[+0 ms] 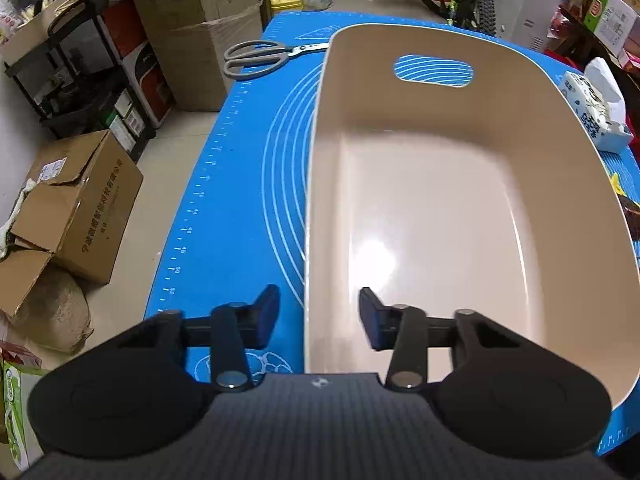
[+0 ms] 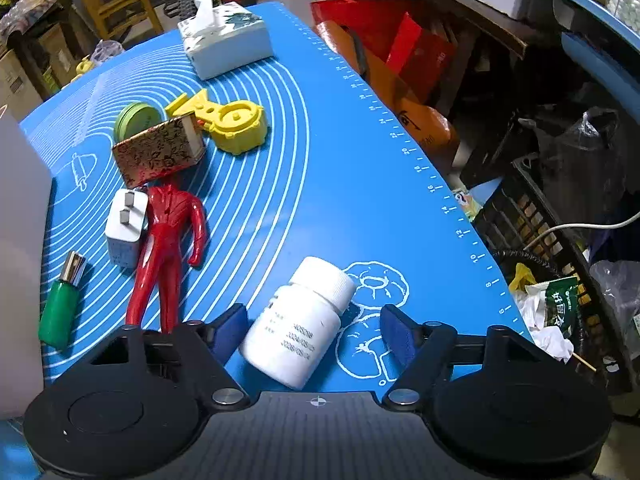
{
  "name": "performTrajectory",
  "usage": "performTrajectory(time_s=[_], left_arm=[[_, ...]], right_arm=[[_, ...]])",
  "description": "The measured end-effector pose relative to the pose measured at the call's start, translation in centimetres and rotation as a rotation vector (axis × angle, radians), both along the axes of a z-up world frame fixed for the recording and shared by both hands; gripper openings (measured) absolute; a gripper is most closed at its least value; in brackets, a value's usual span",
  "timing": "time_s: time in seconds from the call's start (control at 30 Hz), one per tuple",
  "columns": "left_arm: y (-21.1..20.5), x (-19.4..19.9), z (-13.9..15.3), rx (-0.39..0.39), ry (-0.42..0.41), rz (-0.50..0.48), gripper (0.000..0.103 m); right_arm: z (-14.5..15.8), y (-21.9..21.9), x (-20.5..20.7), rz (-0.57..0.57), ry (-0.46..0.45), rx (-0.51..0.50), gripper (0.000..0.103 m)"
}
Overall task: Organize rigid objects
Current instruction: 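Grip the beige bin's rim with the left gripper while the right gripper grasps the white pill bottle, then carry the white pill bottle into the bin with the right gripper and release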
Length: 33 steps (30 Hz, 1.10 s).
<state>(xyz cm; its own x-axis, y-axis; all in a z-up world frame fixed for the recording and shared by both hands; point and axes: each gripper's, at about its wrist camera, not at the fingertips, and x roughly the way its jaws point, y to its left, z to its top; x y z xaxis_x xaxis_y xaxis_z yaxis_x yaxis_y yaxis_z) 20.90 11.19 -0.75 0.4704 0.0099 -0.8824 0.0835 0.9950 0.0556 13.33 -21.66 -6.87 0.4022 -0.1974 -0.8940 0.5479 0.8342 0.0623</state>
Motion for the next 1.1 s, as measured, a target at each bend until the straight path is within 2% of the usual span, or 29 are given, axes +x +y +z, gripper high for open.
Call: performTrajectory(time_s=[0.07, 0.13, 0.2, 0.23, 0.27, 0.4, 0.8, 1.1], left_arm=[[-0.2, 0.0, 0.0, 0.007, 0.002, -0.011, 0.030], [-0.3, 0.1, -0.2, 0.007, 0.015, -0.013, 0.020], [-0.2, 0.2, -0.4, 0.008, 0.020, -0.009, 0.019], [-0.2, 0.2, -0.4, 0.011, 0.020, -0.009, 0.011], [-0.1, 0.2, -0.4, 0.023, 0.018, -0.002, 0.009], [0.4, 0.2, -0.5, -0.008, 0.023, 0.007, 0.007], [0.8, 0.3, -0.5, -0.030, 0.023, 0.008, 0.006], [0.8, 0.3, -0.5, -0.032, 0.023, 0.008, 0.006]], right_arm=[[-0.1, 0.1, 0.0, 0.001, 0.002, -0.014, 0.076], [-0.1, 0.4, 0.0, 0.007, 0.005, -0.031, 0.066], [0.0, 0.5, 0.0, 0.007, 0.013, -0.051, 0.061], [0.0, 0.5, -0.1, 0.005, 0.014, -0.057, 0.057], [0.0, 0.4, -0.2, -0.001, 0.013, -0.058, 0.055], [0.2, 0.0, -0.5, -0.016, 0.009, -0.061, 0.046], [0.4, 0.3, -0.9, -0.002, -0.011, -0.116, 0.045], [3.3, 0.9, -1.3, -0.001, -0.104, -0.135, 0.045]])
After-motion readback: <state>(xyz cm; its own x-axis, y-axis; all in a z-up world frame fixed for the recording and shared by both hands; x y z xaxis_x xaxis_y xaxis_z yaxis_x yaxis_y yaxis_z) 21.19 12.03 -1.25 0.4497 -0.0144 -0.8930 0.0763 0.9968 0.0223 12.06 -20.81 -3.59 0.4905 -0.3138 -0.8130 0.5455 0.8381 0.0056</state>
